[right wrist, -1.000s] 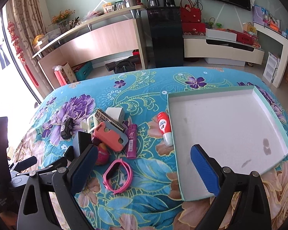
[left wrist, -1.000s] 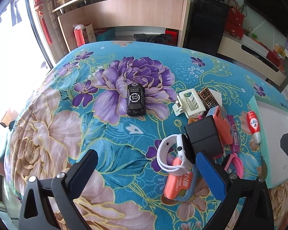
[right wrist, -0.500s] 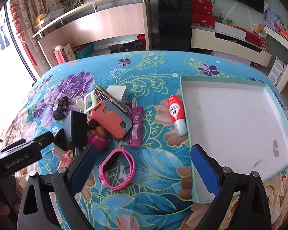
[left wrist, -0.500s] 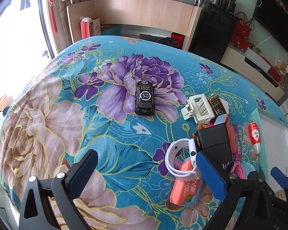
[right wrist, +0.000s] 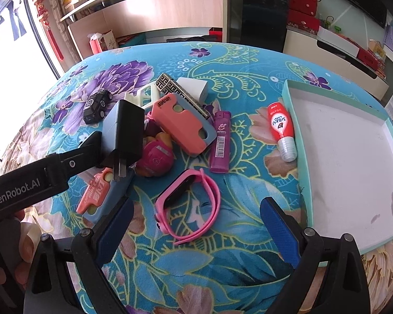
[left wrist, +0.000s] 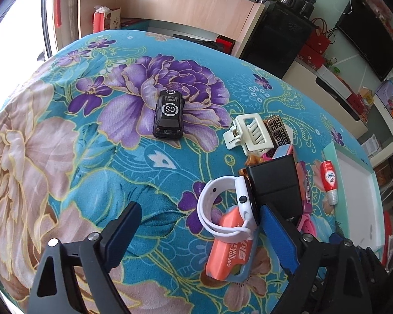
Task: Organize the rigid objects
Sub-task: 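Grasp the white smartwatch with the left gripper while the right gripper grasps the pink watch band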
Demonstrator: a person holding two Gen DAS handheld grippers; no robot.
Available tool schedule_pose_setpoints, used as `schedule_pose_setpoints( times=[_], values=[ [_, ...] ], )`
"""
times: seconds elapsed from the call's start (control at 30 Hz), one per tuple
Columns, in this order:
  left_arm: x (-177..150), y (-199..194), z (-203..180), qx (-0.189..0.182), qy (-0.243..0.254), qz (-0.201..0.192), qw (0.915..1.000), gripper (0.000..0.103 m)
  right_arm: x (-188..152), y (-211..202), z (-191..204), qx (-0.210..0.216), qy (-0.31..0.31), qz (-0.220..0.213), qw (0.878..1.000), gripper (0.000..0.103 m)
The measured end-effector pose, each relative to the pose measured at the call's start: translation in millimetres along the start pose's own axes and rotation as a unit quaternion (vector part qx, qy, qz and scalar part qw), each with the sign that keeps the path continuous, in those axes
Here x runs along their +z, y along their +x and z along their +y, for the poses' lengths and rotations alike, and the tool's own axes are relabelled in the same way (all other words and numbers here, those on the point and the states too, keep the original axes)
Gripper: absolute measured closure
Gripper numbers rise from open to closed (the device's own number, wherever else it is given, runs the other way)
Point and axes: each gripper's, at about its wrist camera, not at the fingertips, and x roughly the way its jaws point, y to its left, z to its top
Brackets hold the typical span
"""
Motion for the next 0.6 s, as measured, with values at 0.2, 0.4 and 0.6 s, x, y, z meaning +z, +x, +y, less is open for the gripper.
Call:
schedule_pose_setpoints(
  times=[0.2, 0.4, 0.6],
  values=[
    [-1.4, 7.4, -1.6, -0.027, -0.005, 0.015, 0.9995, 0.03, -2.4, 7.0, 8.2, -0.004, -0.017, 0.01, 1.0, 0.006],
    [-2.5, 8.6, -3.0, -0.05, -0.008, 0.019, 0.9985, 0.045, -3.5, 15.3, 9.4, -0.009, -0.019, 0.022, 1.0, 0.023],
    [-2.5, 14.7, -0.3, -0.06, -0.017, 0.023, 0.9978, 0.047, -4.3, 18.4, 7.3, -0.014, -0.015, 0.026, 0.999, 0.027]
  ],
)
